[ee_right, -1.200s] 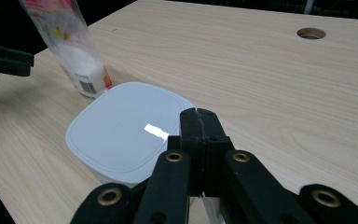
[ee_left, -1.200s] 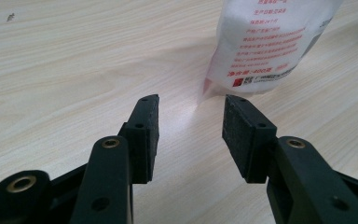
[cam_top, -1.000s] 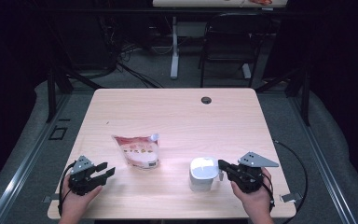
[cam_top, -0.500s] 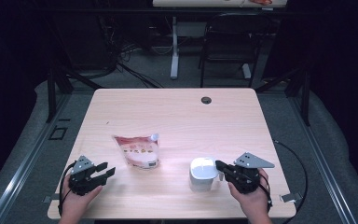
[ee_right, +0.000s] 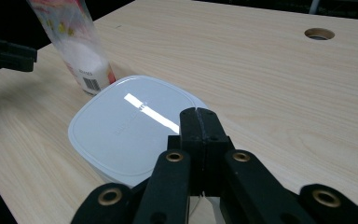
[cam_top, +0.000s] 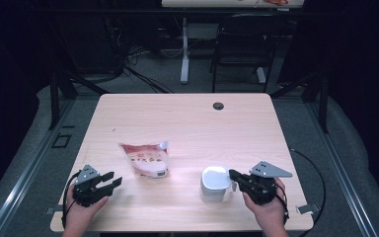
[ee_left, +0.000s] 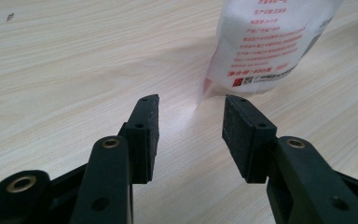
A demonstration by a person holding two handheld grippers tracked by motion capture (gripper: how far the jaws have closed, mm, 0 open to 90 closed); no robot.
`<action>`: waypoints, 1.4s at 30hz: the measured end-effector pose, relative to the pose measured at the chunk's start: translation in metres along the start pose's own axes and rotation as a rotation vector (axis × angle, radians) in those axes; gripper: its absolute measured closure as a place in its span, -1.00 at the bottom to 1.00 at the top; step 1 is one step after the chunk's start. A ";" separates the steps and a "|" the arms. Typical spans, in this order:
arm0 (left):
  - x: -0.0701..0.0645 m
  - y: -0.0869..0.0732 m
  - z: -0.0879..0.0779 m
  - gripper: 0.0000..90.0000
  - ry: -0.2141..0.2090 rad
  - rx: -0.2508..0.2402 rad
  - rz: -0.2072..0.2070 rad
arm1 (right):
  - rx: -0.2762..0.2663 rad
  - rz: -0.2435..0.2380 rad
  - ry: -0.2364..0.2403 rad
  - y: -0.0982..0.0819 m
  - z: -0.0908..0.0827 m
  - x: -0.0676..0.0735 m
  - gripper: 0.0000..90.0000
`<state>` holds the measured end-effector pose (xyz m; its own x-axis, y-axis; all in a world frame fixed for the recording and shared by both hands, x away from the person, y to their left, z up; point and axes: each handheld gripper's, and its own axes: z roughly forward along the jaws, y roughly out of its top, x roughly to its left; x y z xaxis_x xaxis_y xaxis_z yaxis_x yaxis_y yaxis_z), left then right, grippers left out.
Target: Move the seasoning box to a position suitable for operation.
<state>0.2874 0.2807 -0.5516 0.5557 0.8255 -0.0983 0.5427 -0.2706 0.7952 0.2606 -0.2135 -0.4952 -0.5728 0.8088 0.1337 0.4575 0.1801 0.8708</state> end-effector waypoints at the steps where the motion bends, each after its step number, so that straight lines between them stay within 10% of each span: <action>1: 0.000 0.000 0.000 0.25 0.000 -0.001 -0.002 | 0.000 -0.001 -0.001 0.000 0.000 0.000 1.00; 42: 0.000 0.000 0.000 0.25 -0.001 -0.002 0.000 | -0.044 0.150 0.069 -0.008 -0.001 -0.015 1.00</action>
<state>0.2874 0.2806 -0.5517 0.5562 0.8251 -0.0994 0.5418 -0.2693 0.7962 0.2649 -0.2273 -0.5042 -0.5463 0.7841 0.2946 0.5122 0.0344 0.8582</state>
